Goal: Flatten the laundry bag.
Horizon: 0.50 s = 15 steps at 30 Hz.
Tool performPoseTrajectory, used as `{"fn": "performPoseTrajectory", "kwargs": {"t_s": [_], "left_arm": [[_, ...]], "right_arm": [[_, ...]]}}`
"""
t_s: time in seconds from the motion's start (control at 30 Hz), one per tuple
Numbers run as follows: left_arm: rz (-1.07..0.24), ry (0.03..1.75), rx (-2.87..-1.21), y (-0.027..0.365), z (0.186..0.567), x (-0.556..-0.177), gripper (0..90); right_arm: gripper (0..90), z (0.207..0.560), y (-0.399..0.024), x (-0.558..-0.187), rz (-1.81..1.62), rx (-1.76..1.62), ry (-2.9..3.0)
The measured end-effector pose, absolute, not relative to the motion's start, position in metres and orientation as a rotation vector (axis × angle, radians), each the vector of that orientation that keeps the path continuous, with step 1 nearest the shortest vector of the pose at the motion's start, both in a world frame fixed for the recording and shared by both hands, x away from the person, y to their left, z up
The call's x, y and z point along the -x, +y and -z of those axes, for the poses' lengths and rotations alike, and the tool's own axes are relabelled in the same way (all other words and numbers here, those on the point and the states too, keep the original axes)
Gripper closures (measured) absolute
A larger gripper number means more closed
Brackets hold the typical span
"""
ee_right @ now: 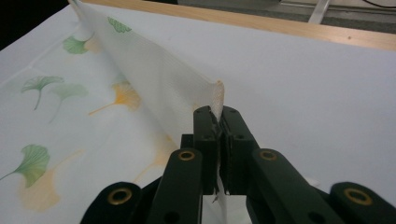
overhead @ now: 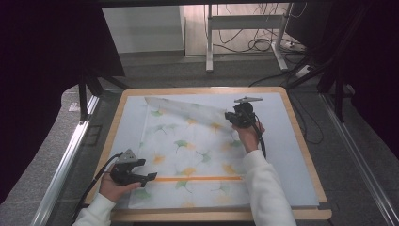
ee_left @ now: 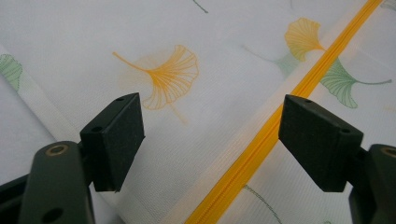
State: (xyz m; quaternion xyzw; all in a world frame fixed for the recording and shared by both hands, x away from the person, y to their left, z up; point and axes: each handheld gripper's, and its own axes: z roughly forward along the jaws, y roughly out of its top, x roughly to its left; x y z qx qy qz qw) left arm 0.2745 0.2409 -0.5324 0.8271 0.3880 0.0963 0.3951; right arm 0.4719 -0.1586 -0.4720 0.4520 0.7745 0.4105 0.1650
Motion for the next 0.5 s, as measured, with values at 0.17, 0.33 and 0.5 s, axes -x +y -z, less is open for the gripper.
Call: {"fn": "performPoseTrajectory", "kwargs": {"t_s": [0.17,0.33,0.5], "left_arm": [[-0.238,0.994,-2.089,0.242,0.533,-0.275,22.3],[-0.240,0.992,-2.090,0.243,0.533,-0.276,22.3],[-0.241,0.994,-2.087,0.246,0.533,-0.277,22.3]], "right_arm": [[84.7,0.470,-0.160,-0.491,-1.123,-1.316,2.186],[80.2,0.472,-0.158,-0.509,-1.078,-1.334,2.161],[51.4,0.472,-0.157,-0.519,-0.988,-1.344,2.082]]}}
